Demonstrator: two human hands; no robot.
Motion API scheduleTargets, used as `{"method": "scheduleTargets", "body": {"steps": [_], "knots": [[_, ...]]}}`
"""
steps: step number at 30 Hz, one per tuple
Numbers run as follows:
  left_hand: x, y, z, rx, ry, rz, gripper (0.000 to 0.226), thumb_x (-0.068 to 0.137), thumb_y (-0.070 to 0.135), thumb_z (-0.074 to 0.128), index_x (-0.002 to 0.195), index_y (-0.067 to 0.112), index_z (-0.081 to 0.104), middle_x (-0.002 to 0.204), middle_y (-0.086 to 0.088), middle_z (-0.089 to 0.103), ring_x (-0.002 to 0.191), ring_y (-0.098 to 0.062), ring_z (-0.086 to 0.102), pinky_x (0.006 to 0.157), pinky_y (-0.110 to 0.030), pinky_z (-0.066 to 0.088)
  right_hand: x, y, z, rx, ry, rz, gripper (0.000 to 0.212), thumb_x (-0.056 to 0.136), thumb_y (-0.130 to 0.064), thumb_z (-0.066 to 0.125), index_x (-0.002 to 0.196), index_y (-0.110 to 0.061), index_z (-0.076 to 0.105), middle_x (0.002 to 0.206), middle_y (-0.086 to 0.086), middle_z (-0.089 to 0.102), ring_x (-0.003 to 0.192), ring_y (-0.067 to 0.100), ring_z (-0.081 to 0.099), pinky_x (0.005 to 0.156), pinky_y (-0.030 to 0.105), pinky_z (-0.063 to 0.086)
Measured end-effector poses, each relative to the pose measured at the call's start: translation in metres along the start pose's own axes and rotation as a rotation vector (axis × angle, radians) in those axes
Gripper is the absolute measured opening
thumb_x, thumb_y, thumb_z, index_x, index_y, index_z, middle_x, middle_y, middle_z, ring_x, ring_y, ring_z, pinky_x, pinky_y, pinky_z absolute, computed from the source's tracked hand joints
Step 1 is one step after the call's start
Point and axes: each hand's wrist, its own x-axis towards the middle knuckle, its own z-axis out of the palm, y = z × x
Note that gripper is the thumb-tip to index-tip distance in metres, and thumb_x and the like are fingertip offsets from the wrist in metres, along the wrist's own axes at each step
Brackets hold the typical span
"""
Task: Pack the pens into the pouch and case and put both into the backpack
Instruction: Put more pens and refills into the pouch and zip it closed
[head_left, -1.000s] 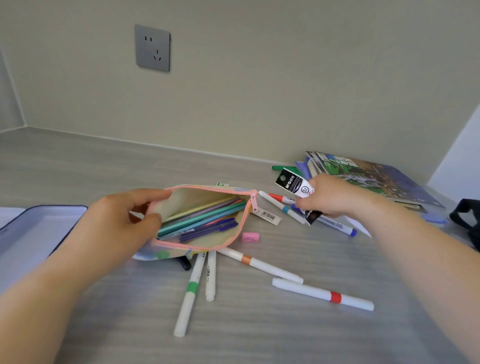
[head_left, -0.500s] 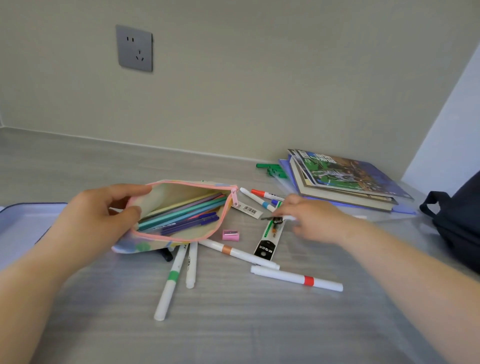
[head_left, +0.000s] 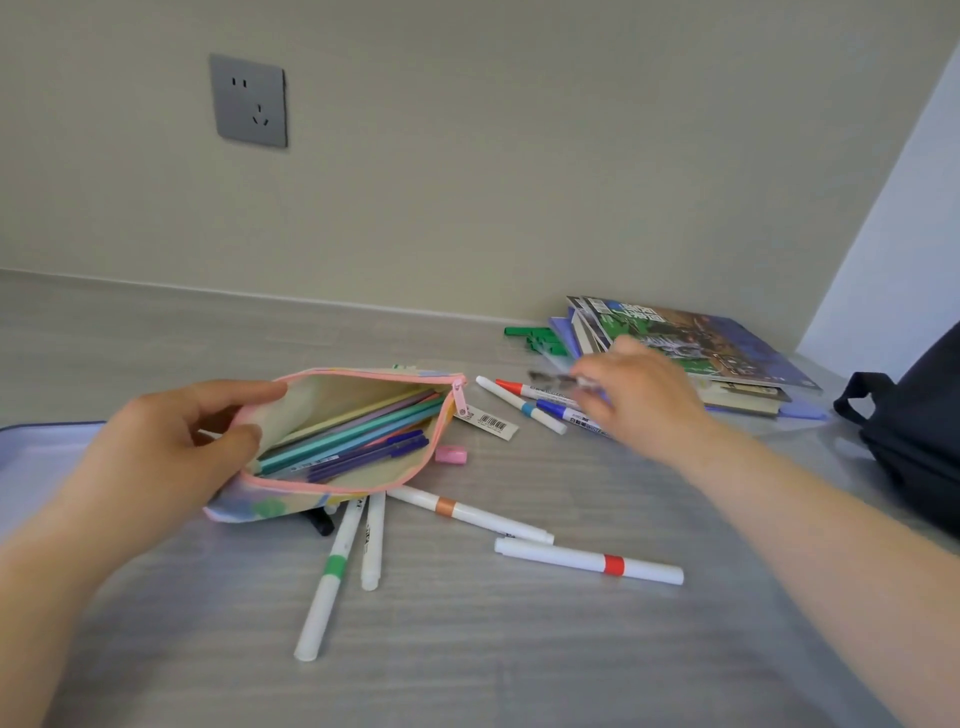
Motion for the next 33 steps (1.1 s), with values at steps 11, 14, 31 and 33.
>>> {"method": "scheduleTargets", "body": {"steps": [11,14,31,33], "knots": [[0.001,0.003,0.001,-0.005,0.067,-0.012,0.047,0.069,0.024,0.05,0.067,0.071,0.052,0.07,0.014,0.066,0.055,-0.028,0.056,0.043,-0.018,0.043,0.035,-0.021,0.017,0.426,-0.372,0.334,0.011,0.088,-0.021,0.049,0.081,-0.013,0.049,0.078,0.005,0.047,0.079,0.024,0.047,0.056,0.029,0.031],[0.003,-0.002,0.001,0.001,0.113,-0.028,0.062,0.08,0.004,0.051,0.065,0.064,0.055,0.073,0.011,0.062,0.056,-0.035,0.053,0.039,-0.008,0.035,0.053,-0.042,0.037,0.491,-0.456,0.339,0.01,0.081,-0.022,0.06,0.081,-0.014,0.054,0.073,0.0,0.05,0.076,0.022,0.049,0.052,0.025,0.032],[0.003,0.007,-0.01,0.021,0.372,-0.198,0.039,0.061,0.026,0.031,0.066,0.053,0.058,0.056,0.003,0.057,0.052,-0.038,0.05,0.052,-0.04,0.054,0.081,-0.062,0.068,0.405,-0.565,0.312,0.003,0.079,-0.015,0.052,0.08,-0.012,0.052,0.081,0.007,0.053,0.076,0.026,0.052,0.047,0.021,0.032],[0.004,0.005,-0.011,0.015,0.384,-0.182,0.038,0.06,0.023,0.03,0.076,0.045,0.057,0.054,-0.002,0.055,0.044,-0.029,0.047,0.037,-0.029,0.043,0.084,-0.062,0.065,0.445,-0.495,0.32,0.008,0.079,-0.015,0.052,0.072,-0.017,0.049,0.074,0.003,0.053,0.076,0.025,0.052,0.05,0.024,0.035]]}}
